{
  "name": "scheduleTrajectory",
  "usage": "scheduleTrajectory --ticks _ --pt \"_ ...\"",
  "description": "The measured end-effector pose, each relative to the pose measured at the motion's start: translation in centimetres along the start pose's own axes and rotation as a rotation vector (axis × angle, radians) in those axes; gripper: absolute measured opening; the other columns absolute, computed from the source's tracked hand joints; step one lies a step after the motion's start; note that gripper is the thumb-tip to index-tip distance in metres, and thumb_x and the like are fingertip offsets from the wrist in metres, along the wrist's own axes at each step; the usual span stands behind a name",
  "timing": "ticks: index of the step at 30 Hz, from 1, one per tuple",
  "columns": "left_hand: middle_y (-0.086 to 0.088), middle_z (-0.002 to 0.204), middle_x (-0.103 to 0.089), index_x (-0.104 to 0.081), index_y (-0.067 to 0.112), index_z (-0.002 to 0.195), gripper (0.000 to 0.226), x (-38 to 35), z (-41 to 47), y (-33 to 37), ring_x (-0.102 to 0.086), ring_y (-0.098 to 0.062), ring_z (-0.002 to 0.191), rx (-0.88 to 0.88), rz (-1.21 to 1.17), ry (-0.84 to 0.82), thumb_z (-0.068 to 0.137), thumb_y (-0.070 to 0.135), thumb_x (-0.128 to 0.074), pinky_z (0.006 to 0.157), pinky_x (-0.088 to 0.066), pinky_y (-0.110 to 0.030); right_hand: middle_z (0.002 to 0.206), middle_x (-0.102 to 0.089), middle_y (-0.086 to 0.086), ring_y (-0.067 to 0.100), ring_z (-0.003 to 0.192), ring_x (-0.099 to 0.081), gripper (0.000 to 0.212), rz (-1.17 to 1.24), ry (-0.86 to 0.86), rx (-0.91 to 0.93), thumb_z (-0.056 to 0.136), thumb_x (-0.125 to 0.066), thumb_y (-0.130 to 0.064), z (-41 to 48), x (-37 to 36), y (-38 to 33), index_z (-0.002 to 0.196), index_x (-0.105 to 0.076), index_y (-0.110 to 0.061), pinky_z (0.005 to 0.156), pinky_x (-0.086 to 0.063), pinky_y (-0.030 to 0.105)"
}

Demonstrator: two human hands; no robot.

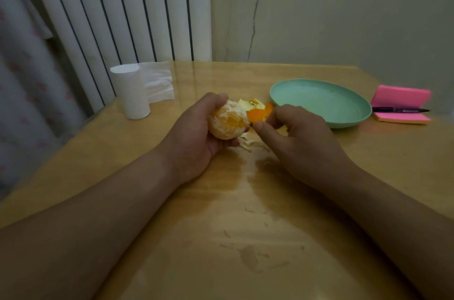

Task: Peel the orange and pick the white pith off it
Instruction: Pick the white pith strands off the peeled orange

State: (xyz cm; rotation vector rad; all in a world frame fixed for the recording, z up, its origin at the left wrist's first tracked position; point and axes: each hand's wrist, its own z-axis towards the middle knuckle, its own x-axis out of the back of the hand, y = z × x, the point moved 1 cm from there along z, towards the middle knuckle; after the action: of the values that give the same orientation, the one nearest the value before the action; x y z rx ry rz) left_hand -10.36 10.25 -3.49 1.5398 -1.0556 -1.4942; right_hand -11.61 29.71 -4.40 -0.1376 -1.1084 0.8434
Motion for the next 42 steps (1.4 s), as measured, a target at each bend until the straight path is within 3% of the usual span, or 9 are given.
scheduleTrajectory --ticks 5,8,11,17,23,31,35,39,42 --pt "-0.014 0.104 -0.075 -0.066 0.008 0.119 0.027 0.1 0.2 0.0 -0.073 -0.03 0.097 -0.023 0.016 0.001 0.105 0.028 -0.055 0.061 -0.059 -0.031 0.101 -0.063 -0.017 0.0 0.098 -0.058 0.01 0.066 -0.021 -0.038 0.097 -0.07 -0.03 0.0 0.1 -0.4 0.103 -0.063 -0.033 0.075 -0.044 0.017" --pt "-0.017 0.12 -0.074 -0.066 0.007 0.127 0.038 0.2 0.4 0.0 -0.072 -0.025 0.102 -0.051 0.088 -0.021 0.105 0.036 -0.059 0.074 -0.06 -0.032 0.091 -0.064 -0.015 -0.001 0.087 -0.056 0.009 0.094 0.031 -0.021 0.102 -0.066 -0.037 -0.1 0.1 -0.2 0.096 -0.067 -0.031 0.066 -0.039 0.019" --pt "-0.008 0.108 -0.075 -0.065 0.005 0.133 0.047 0.1 0.3 -0.2 -0.069 -0.02 0.098 -0.08 0.165 -0.053 0.104 0.043 -0.059 0.08 -0.055 -0.033 0.094 -0.068 -0.015 0.001 0.087 -0.06 0.004 0.207 0.127 0.006 0.1 -0.07 -0.026 -0.2 0.5 -0.7 0.103 -0.071 -0.028 0.069 -0.042 0.011" --pt "-0.019 0.116 -0.07 -0.065 0.011 0.131 0.05 0.1 0.4 -0.6 -0.065 -0.031 0.109 -0.127 0.286 -0.099 0.106 0.053 -0.056 0.095 -0.047 -0.045 0.092 -0.069 -0.016 0.002 0.086 -0.061 0.008 0.145 0.136 0.092 0.098 -0.074 -0.029 -0.7 0.5 -1.4 0.105 -0.074 -0.025 0.07 -0.043 0.011" --pt "-0.006 0.117 -0.076 -0.067 0.023 0.129 0.063 0.2 0.4 -0.7 -0.073 -0.027 0.115 -0.12 0.434 -0.088 0.09 0.072 -0.062 0.109 -0.054 -0.052 0.089 -0.067 -0.014 0.003 0.083 -0.06 0.017 0.028 0.172 0.134 0.097 -0.068 -0.038 -0.5 0.7 -1.5 0.103 -0.074 -0.023 0.069 -0.045 0.019" --pt "-0.008 0.11 -0.079 -0.066 0.022 0.126 0.046 -0.3 0.1 -1.1 -0.075 -0.031 0.108 -0.116 0.471 -0.058 0.1 0.06 -0.061 0.1 -0.057 -0.055 0.086 -0.063 -0.012 0.01 0.079 -0.056 0.016 -0.126 0.14 0.187 0.1 -0.064 -0.039 -0.3 0.5 -1.2 0.099 -0.071 -0.024 0.068 -0.048 0.034" --pt "-0.007 0.108 -0.078 -0.066 0.021 0.124 0.053 -0.3 0.1 -1.2 -0.073 -0.025 0.097 -0.123 0.473 -0.06 0.096 0.065 -0.063 0.09 -0.056 -0.05 0.086 -0.057 -0.013 0.012 0.079 -0.053 0.014 -0.211 0.165 0.235 0.099 -0.062 -0.036 -0.1 0.6 -1.5 0.096 -0.067 -0.024 0.067 -0.041 0.032" --pt "-0.011 0.111 -0.075 -0.07 0.023 0.121 0.06 -0.2 0.2 -1.3 -0.07 -0.031 0.104 -0.113 0.468 -0.074 0.088 0.073 -0.064 0.101 -0.054 -0.058 0.086 -0.058 -0.01 0.013 0.078 -0.053 0.01 -0.26 0.212 0.274 0.097 -0.065 -0.03 0.0 0.7 -1.8 0.094 -0.066 -0.02 0.066 -0.041 0.031" --pt "-0.009 0.109 -0.074 -0.07 0.019 0.122 0.06 -0.2 0.3 -1.3 -0.069 -0.028 0.1 -0.107 0.448 -0.087 0.09 0.07 -0.064 0.095 -0.053 -0.055 0.084 -0.057 -0.011 0.011 0.077 -0.052 0.007 -0.202 0.202 0.259 0.097 -0.066 -0.027 0.1 0.8 -1.3 0.093 -0.065 -0.021 0.066 -0.04 0.029"
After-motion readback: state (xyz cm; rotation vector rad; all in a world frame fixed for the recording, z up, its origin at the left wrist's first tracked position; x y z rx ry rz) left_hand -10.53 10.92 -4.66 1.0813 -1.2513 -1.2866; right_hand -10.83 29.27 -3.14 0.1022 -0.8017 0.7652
